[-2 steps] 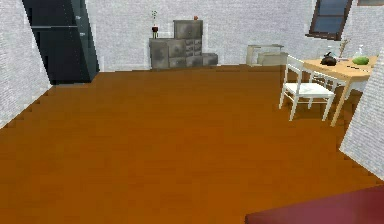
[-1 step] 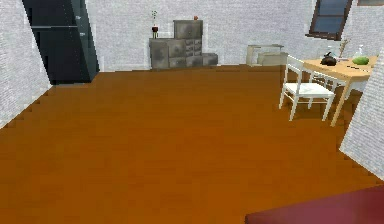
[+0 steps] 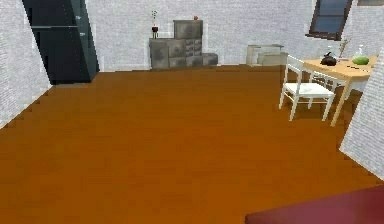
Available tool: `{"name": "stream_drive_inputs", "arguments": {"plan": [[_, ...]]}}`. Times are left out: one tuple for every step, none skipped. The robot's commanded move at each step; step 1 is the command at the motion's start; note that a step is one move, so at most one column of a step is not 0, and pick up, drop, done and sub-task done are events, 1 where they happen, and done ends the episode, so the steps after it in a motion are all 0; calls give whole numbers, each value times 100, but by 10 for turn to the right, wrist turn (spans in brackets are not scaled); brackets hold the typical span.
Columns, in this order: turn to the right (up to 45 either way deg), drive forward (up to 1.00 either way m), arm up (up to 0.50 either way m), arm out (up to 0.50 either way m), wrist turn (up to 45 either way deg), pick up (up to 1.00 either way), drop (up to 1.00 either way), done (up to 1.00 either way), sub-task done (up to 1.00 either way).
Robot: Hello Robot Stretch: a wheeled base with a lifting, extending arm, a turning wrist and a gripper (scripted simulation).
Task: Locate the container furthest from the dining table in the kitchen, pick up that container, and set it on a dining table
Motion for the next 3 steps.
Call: {"name": "stream_drive_inputs", "arguments": {"plan": [[0,0,0,0,-450,0,0,0,0],[0,0,0,0,-450,0,0,0,0],[0,0,0,0,-90,0,0,0,0]]}}
